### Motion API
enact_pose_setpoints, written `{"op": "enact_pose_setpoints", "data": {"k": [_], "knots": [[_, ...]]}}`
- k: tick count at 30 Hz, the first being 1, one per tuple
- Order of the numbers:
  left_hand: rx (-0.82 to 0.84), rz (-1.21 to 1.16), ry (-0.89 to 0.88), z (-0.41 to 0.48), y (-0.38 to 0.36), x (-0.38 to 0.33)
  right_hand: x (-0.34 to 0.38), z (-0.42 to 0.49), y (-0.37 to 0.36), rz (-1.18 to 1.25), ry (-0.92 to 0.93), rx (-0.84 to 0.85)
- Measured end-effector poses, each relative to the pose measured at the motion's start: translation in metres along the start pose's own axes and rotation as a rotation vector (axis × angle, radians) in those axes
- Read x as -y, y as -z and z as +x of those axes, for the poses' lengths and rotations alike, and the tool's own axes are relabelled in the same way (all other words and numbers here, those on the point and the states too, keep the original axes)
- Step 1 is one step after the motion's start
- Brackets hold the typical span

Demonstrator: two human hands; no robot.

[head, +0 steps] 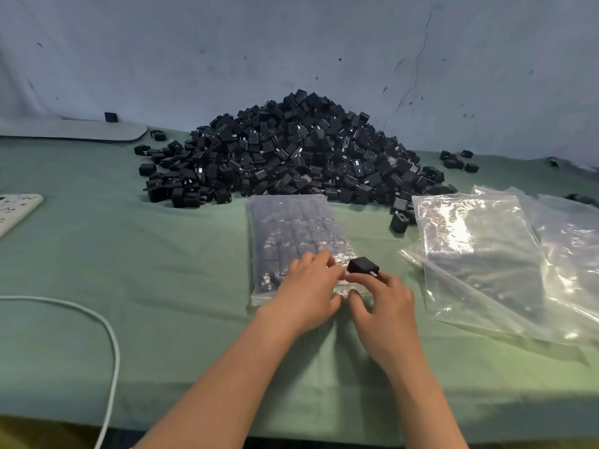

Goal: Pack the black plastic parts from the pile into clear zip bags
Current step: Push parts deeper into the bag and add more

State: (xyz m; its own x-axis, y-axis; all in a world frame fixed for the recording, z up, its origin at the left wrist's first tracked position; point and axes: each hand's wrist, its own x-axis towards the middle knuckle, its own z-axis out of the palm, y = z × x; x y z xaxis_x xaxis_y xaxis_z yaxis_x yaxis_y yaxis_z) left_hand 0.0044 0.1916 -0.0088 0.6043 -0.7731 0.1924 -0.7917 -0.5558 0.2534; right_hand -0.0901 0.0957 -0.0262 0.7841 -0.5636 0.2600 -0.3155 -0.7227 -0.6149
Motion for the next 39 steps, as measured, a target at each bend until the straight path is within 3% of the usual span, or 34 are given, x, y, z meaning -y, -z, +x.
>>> {"op": "enact_pose_setpoints", "data": {"k": [7, 22, 28, 39], "knots": [[-0.002, -0.025, 0.011, 0.002, -0.001, 0.004, -0.006, 0.017, -0.006, -0.02, -0.034, 0.077], [-0.085, -0.079, -0.043, 0.01, 0.0, 0.012, 0.002, 0.003, 0.015, 0.082, -0.023, 0.016], [-0.092, -0.169, 0.026, 0.018, 0.012, 0.009, 0.011, -0.013, 0.015, 0.015, 0.008, 0.209], [-0.065, -0.082, -0.008, 0.018, 0.013, 0.007, 0.013, -0.005, -0.02, -0.194, -0.057, 0.084]]}}
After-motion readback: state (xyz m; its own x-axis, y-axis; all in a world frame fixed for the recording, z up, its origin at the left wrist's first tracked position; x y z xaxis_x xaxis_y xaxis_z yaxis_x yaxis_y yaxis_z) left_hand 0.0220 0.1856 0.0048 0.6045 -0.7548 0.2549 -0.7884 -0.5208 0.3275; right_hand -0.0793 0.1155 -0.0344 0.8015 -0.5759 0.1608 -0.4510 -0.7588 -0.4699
